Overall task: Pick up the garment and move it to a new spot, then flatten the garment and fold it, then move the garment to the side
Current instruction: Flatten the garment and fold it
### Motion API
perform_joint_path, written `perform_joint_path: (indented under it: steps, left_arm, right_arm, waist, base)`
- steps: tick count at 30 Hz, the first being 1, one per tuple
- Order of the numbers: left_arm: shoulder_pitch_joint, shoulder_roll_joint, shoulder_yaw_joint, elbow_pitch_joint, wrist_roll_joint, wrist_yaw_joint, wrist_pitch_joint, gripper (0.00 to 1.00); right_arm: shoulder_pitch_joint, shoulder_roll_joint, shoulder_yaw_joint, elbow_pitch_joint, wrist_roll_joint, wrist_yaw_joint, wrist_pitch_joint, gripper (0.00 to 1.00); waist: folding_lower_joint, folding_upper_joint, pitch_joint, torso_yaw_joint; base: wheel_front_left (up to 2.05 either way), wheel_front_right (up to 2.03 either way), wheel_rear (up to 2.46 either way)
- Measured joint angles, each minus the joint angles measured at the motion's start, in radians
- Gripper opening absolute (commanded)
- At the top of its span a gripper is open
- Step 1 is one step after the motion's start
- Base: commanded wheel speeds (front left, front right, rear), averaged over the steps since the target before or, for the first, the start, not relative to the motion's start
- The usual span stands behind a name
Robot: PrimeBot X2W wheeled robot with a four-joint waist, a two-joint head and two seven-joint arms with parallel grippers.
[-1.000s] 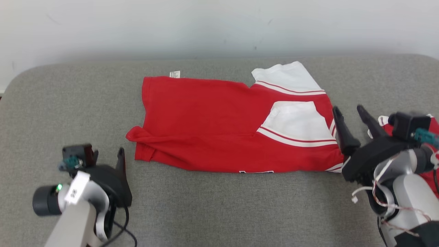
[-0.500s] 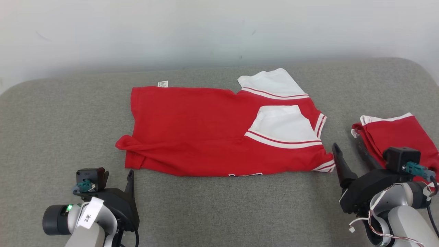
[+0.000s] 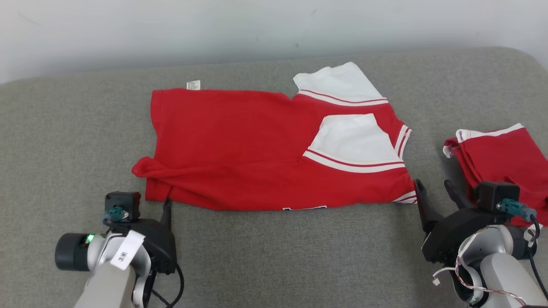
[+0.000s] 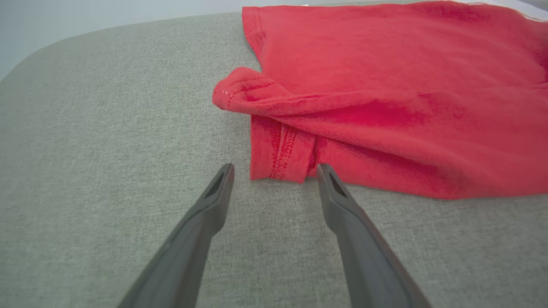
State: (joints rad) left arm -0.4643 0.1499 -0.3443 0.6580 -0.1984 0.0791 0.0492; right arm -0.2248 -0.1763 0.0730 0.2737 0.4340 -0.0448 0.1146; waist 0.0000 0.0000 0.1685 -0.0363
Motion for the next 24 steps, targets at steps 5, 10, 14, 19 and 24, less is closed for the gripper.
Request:
perform_joint_path:
  steps: [5, 10, 14, 19, 24]
  left_arm:
    - [-0.029, -0.018, -0.030, 0.010, 0.014, -0.001, 0.003, 1.00]
    - [-0.042, -0.036, -0.040, 0.030, 0.014, -0.009, 0.003, 1.00]
    - [-0.042, -0.034, -0.037, 0.043, 0.014, -0.009, -0.003, 1.00]
    - [-0.048, -0.036, -0.036, 0.057, 0.013, -0.009, -0.008, 1.00]
    - [-0.053, -0.039, -0.036, 0.071, 0.013, -0.009, -0.015, 1.00]
  right_arm:
    - [-0.028, 0.000, -0.008, 0.028, -0.014, -0.018, 0.000, 1.00]
    - [-0.034, 0.002, -0.011, 0.061, -0.014, -0.021, 0.000, 1.00]
    - [-0.062, 0.012, 0.002, 0.086, -0.014, -0.021, 0.009, 1.00]
    - [-0.066, 0.016, 0.008, 0.112, -0.013, -0.020, 0.019, 1.00]
    - [-0.066, 0.017, 0.009, 0.119, -0.012, -0.017, 0.023, 1.00]
  waist:
    - [0.0001, 0.0001, 0.036, 0.003]
    - [0.0001, 0.0000, 0.052, 0.022]
    - [0.0001, 0.0000, 0.057, 0.032]
    - [0.0000, 0.0000, 0.058, 0.039]
    - [0.0000, 0.0000, 0.054, 0.042]
  base:
    - [0.00, 0.00, 0.00]
    - [0.00, 0.00, 0.00]
    - [0.00, 0.00, 0.00]
    - [0.00, 0.00, 0.00]
    - [0.00, 0.00, 0.00]
